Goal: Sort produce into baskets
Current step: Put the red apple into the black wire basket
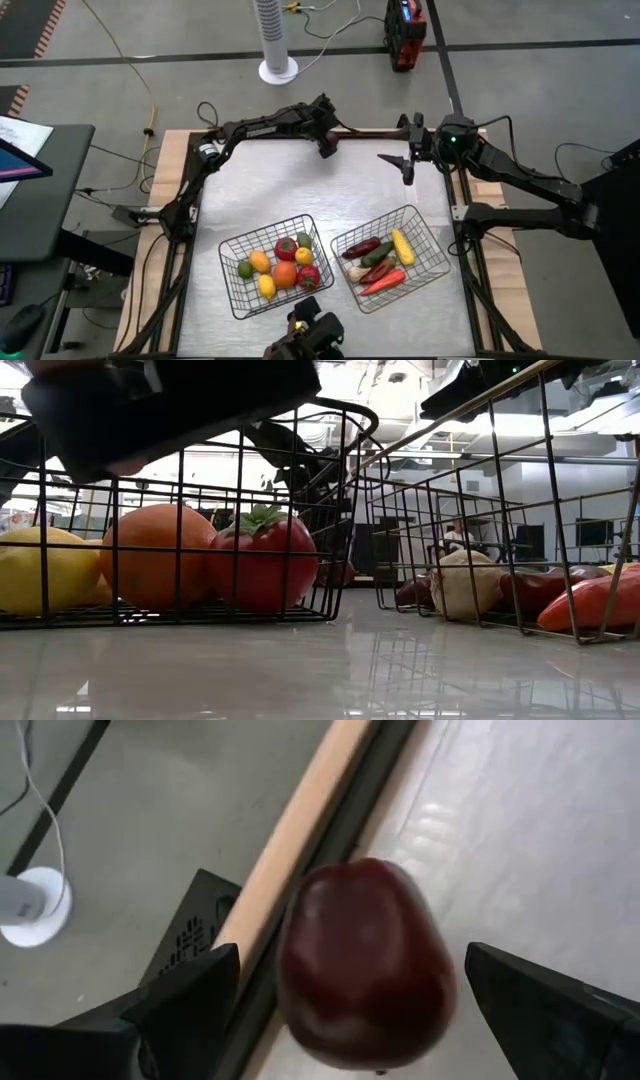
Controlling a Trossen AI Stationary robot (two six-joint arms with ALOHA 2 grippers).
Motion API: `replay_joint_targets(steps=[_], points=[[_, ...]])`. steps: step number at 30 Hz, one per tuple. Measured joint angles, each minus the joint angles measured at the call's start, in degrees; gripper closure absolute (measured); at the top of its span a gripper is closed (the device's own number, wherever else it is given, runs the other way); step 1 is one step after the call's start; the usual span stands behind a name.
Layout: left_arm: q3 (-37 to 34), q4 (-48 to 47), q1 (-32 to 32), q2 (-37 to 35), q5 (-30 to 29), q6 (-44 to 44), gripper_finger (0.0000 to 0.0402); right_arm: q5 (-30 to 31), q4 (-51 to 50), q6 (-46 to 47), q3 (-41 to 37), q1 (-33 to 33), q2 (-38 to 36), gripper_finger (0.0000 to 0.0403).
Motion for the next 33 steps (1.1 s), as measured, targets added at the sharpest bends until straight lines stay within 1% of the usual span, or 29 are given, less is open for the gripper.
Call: replay_joint_targets(steps=[4, 6, 10, 14, 20, 23, 26, 30, 33], points=[[-0.16, -0.46, 0.60, 0.00, 0.76, -0.52, 0.0026, -0.01, 0.01, 0.24, 0.00, 0.00, 0.00, 0.0111], [-0.16, -1.30, 0.77, 0.00, 2.47, -0.70, 0.0028, 0.00, 0.01, 0.41, 0.00, 0.00, 0.00, 0.0111], [-0.20, -2.76, 0.75, 0.00, 4.29, -0.55, 0.0043, -0.01, 0.03, 0.44, 0.00, 0.00, 0.00, 0.0111], [-0.20, -3.09, 0.41, 0.00, 4.32, 1.12, 0.0077, 0.01, 0.03, 0.46, 0.00, 0.00, 0.00, 0.0111], [-0.20, -3.27, 0.24, 0.00, 4.40, 3.32, 0.0148, -0.01, 0.02, 0.46, 0.00, 0.00, 0.00, 0.0111], [-0.20, -3.29, 0.24, 0.00, 4.43, 3.32, 0.0172, -0.01, -0.01, 0.46, 0.00, 0.00, 0.00, 0.0111], [-0.20, -3.36, 0.20, 0.00, 4.75, 3.58, 0.0175, 0.00, -0.03, 0.46, 0.00, 0.00, 0.00, 0.0111], [-0.19, -3.56, -0.27, -0.05, 5.20, 5.23, 0.0168, -0.01, -0.20, 0.45, 0.00, 0.00, 0.00, 0.0111], [1.18, -6.04, -0.98, -0.11, 5.50, 6.82, 0.0169, -0.01, -0.45, 0.44, 0.00, -0.02, 0.00, 0.0111]])
